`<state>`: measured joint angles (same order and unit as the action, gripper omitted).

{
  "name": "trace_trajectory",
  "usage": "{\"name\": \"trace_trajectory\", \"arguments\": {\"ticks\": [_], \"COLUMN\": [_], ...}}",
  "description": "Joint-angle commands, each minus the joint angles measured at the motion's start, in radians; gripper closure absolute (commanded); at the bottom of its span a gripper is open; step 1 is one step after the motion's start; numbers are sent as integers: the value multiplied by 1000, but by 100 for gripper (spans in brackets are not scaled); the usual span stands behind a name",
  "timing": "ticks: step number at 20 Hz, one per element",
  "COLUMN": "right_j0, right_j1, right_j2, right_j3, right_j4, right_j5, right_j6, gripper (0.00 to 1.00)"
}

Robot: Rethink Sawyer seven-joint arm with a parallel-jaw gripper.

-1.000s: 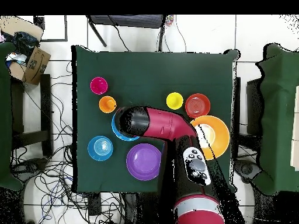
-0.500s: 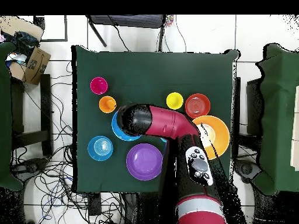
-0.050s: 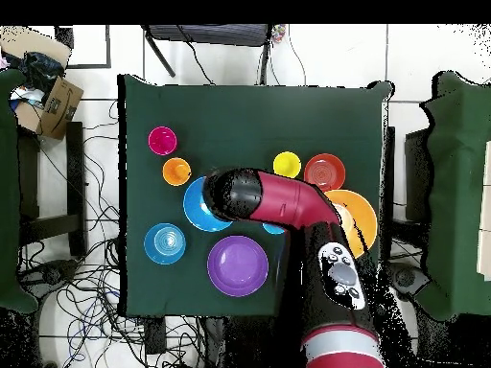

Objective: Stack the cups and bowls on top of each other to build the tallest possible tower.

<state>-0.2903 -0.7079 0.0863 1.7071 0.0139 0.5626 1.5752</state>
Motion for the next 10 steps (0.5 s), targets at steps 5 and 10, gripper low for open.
{"name": "trace_trajectory", "arguments": {"ticks": [5,10], "right_j0": [-72,-91], "right_j1": [-71,-36], "right_j2": [66,75], "right_j3": [47,62], "right_j4": [-34,-39], "right_j5": [118,62], "right_j6": [-9,10], "gripper": [0,0]}}
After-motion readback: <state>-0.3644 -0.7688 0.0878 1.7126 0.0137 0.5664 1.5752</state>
